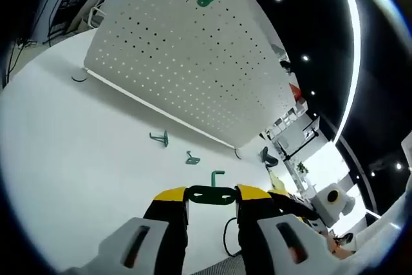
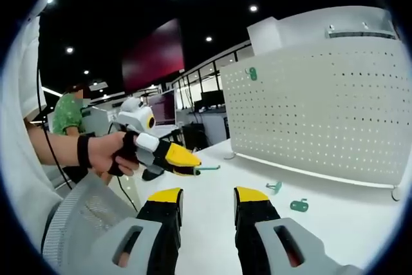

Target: Insert the hook assembly into the mounting plate slot until the hook locks in place.

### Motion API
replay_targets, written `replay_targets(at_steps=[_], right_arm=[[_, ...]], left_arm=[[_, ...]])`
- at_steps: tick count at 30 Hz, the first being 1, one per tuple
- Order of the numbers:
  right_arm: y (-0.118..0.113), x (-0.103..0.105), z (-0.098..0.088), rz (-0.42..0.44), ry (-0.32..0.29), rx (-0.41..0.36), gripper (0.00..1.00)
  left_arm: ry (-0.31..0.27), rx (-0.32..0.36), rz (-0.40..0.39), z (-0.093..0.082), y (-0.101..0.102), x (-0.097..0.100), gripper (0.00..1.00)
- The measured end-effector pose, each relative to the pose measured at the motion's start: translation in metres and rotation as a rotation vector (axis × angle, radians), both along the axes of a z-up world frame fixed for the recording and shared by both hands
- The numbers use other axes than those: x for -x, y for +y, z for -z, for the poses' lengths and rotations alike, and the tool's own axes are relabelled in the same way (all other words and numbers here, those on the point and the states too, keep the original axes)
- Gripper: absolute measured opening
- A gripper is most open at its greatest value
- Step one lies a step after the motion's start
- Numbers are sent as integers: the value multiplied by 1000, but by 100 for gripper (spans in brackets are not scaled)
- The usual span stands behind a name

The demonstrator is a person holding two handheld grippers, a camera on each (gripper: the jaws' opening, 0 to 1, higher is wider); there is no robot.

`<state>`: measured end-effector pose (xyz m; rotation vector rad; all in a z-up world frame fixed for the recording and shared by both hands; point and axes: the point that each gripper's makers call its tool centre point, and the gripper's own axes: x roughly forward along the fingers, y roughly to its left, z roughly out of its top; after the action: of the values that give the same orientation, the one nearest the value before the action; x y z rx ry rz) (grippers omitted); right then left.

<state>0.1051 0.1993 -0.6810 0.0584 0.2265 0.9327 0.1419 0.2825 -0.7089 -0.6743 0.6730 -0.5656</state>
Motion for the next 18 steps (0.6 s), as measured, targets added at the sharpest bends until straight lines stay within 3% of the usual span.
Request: replay_targets(at_steps=[8,18], right_arm=[[1,-1,0,-23,-9,18,31],[5,1,-1,-62,-42,40,31]], left_arm=[[19,29,76,-7,-11,11,29],[51,138,208,-23,-32,30,29]])
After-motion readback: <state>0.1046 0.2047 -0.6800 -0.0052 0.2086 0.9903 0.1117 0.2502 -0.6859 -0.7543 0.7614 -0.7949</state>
